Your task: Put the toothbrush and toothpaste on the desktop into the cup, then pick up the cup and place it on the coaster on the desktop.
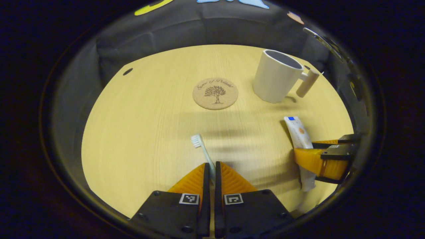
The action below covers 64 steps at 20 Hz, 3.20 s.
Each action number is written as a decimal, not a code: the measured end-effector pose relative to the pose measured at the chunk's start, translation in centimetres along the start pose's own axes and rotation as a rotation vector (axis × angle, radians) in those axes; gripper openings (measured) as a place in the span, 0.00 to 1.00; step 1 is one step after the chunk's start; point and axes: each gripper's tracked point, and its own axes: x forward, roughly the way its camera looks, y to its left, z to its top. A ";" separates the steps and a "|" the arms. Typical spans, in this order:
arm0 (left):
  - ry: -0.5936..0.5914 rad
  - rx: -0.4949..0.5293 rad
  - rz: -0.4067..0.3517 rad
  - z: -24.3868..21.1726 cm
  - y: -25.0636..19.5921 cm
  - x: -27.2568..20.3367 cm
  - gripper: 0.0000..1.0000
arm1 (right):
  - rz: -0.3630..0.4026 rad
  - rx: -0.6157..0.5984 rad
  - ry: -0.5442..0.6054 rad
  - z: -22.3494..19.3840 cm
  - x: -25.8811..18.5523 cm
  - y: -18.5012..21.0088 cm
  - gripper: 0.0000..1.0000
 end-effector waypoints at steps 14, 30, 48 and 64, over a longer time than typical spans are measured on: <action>-0.104 0.045 -0.058 2.5 0.3 -1.0 0.08 | 0.091 0.114 -0.088 0.9 -0.7 0.6 0.09; -0.384 -0.026 -0.069 12.6 3.3 -10.2 0.08 | 0.181 0.148 -0.496 14.8 -13.5 -0.2 0.09; -0.403 -0.025 -0.019 13.8 7.0 -13.2 0.08 | 0.168 0.176 -0.633 25.2 -8.4 2.4 0.09; -0.387 -0.036 0.023 12.8 8.7 -14.9 0.08 | 0.097 0.151 -0.809 23.3 -5.9 2.2 0.09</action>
